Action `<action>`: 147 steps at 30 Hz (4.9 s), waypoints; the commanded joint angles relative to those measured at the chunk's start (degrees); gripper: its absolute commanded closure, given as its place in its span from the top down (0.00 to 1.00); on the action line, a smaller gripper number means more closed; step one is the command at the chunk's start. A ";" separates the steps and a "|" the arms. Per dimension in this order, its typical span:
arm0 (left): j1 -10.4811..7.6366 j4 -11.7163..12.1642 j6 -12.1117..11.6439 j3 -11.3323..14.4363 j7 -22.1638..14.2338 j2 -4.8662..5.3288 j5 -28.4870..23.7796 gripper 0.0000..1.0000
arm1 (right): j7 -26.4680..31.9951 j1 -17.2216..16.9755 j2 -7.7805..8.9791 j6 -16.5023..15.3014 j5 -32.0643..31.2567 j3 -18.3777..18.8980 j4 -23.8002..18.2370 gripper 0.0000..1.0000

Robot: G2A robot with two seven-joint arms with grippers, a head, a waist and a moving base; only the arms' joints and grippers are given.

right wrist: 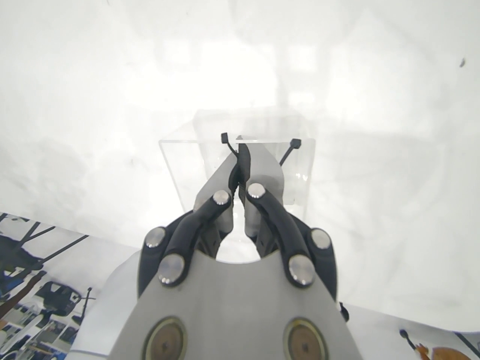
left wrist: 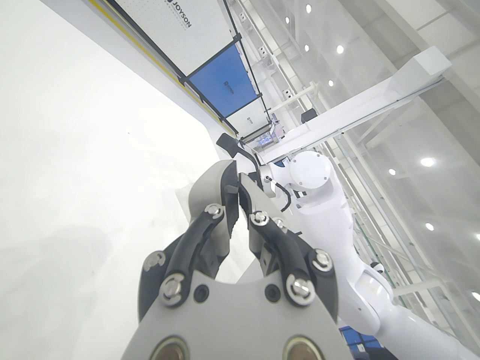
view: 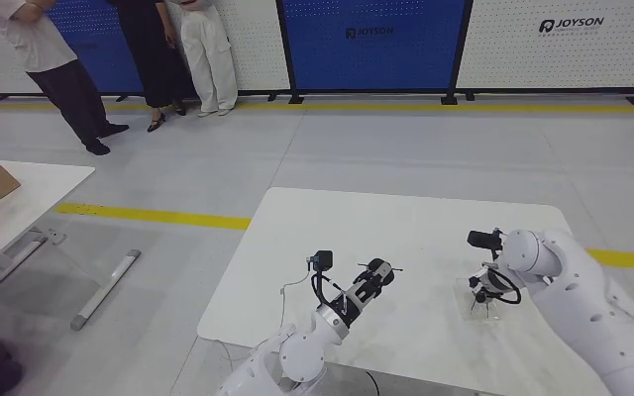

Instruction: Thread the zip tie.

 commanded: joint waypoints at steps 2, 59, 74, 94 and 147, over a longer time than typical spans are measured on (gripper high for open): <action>0.00 0.00 0.00 0.00 0.00 0.00 0.00 0.00 | 0.06 -0.71 0.48 -0.04 -0.45 1.17 -1.23 0.00; 0.00 0.00 0.00 0.00 0.00 0.00 0.00 0.00 | -42.09 -38.77 5.89 0.92 14.31 29.04 -47.26 0.00; 0.00 0.00 0.00 0.00 0.00 0.00 0.00 0.00 | -55.75 -43.77 4.69 0.92 11.56 26.37 -51.16 0.00; 0.00 0.00 0.00 0.00 0.00 0.00 0.00 0.00 | -55.75 -43.77 4.69 0.92 11.56 26.37 -51.16 0.00; -4.74 4.46 5.78 3.28 7.99 -1.72 2.61 0.00 | -76.75 -47.42 2.25 -4.66 4.49 19.88 -51.15 0.00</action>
